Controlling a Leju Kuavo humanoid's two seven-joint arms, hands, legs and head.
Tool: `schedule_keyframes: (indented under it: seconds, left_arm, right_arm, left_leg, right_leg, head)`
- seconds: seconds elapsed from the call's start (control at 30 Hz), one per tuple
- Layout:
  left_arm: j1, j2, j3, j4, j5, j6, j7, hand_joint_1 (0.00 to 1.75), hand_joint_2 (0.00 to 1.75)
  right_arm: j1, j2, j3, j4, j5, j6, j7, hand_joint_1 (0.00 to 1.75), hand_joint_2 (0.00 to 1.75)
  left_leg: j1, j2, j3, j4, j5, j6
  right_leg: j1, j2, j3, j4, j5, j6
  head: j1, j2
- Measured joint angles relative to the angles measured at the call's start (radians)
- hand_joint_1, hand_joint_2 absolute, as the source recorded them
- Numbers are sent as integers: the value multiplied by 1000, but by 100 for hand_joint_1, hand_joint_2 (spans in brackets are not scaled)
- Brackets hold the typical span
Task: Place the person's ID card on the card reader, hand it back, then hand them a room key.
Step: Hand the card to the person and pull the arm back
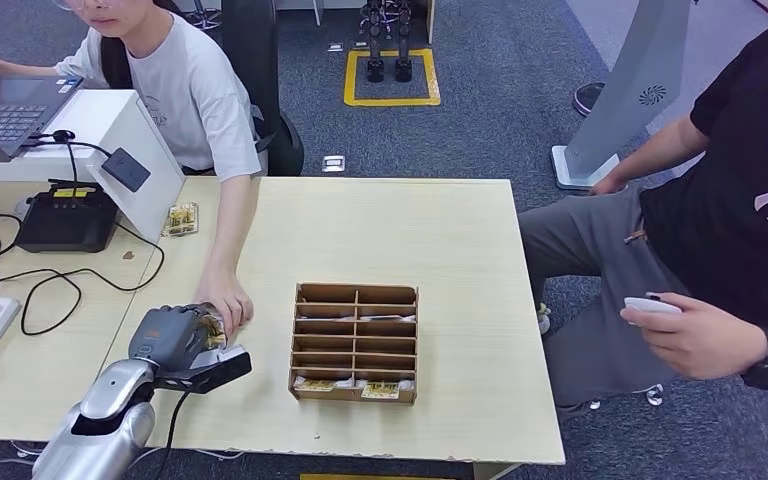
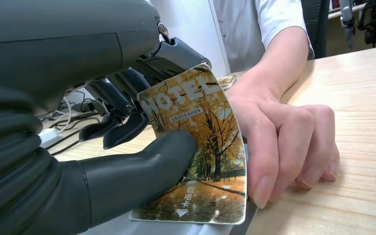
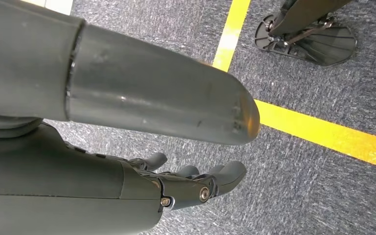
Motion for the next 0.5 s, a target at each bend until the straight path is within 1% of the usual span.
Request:
schedule_keyframes:
  seconds: [0.23, 0.3, 0.4, 0.5]
  left_arm:
    - [-20, -12, -3, 33, 0, 2, -1, 175, 175]
    - [-22, -18, -3, 39, 11, 9, -16, 175, 175]
    - [-23, -41, 2, 47, 97, 32, -82, 175, 175]
    - [-19, -81, 24, 33, 257, 50, -173, 175, 175]
  right_arm:
    - [0, 0, 0, -1, 1, 0, 0, 0, 0]
    - [0, 0, 0, -1, 2, 0, 0, 0, 0]
    - [0, 0, 0, -1, 6, 1, -1, 0, 0]
    - [1, 0, 0, -1, 11, 1, -8, 0, 0]
  left_leg:
    - [0, -1, 4, -2, 2, -1]
    - [0, -2, 5, -2, 3, -1]
    - [0, -2, 5, -2, 3, -1]
    - [0, -2, 4, -1, 4, -1]
  right_leg:
    - [0, -1, 3, 0, 0, 0]
    - [0, -1, 4, 0, 1, -1]
    - [0, -1, 4, 0, 1, -1]
    - [0, -1, 2, 0, 2, -1]
  head:
    - [0, 0]
    - [0, 0]
    - [0, 0]
    - [0, 0]
